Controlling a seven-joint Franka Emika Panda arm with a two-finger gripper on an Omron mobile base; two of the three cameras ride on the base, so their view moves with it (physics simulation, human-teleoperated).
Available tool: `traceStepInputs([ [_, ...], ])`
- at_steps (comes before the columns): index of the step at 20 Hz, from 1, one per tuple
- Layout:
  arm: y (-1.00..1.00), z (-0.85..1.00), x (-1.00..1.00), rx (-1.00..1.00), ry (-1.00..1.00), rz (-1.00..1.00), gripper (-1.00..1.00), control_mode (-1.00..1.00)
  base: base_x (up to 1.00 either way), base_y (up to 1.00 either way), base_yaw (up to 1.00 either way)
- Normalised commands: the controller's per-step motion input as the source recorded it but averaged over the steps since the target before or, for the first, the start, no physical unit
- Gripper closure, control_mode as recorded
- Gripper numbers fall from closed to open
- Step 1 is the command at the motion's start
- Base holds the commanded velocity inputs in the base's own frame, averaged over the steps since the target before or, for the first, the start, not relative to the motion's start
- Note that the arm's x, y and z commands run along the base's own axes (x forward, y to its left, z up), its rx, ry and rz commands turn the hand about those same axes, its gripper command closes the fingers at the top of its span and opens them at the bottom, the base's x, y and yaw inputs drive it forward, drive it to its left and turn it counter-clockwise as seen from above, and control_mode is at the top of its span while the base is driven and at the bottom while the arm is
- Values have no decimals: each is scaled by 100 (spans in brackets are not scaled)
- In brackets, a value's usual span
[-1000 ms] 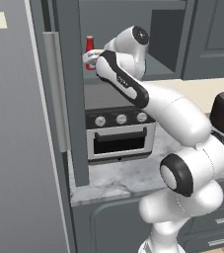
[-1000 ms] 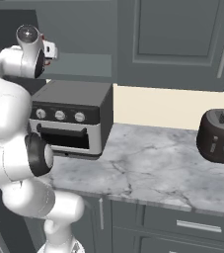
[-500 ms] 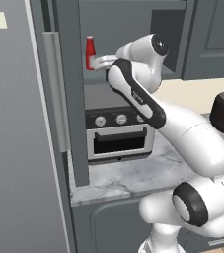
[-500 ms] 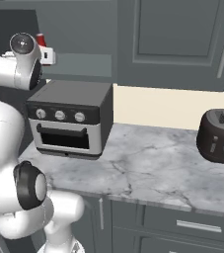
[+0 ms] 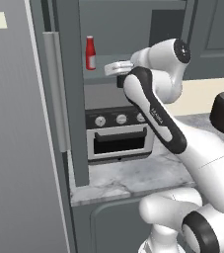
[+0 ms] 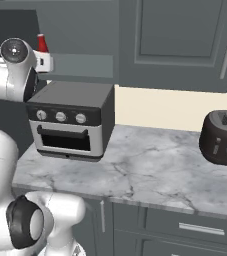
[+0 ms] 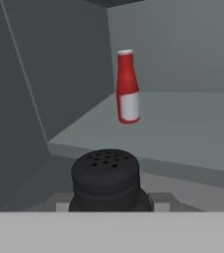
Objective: Move the shaker and ketchup from the cabinet to the dining counter.
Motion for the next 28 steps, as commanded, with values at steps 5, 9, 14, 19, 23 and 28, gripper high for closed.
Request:
traceStepInputs([
  [5, -20, 12, -65, 0, 0, 0, 100, -100, 0, 0, 0],
  [9, -27, 4, -74, 0, -3, 0, 100, -100, 0, 0, 0],
  [14, -25, 2, -68, 2, 0, 0, 100, -100, 0, 0, 0],
  [19, -14, 0, -55, 0, 0, 0, 100, -100, 0, 0, 0],
  [23, -17, 0, -56, 0, 1, 0, 100, -100, 0, 0, 0],
  [28, -16, 0, -55, 0, 0, 0, 100, -100, 0, 0, 0],
])
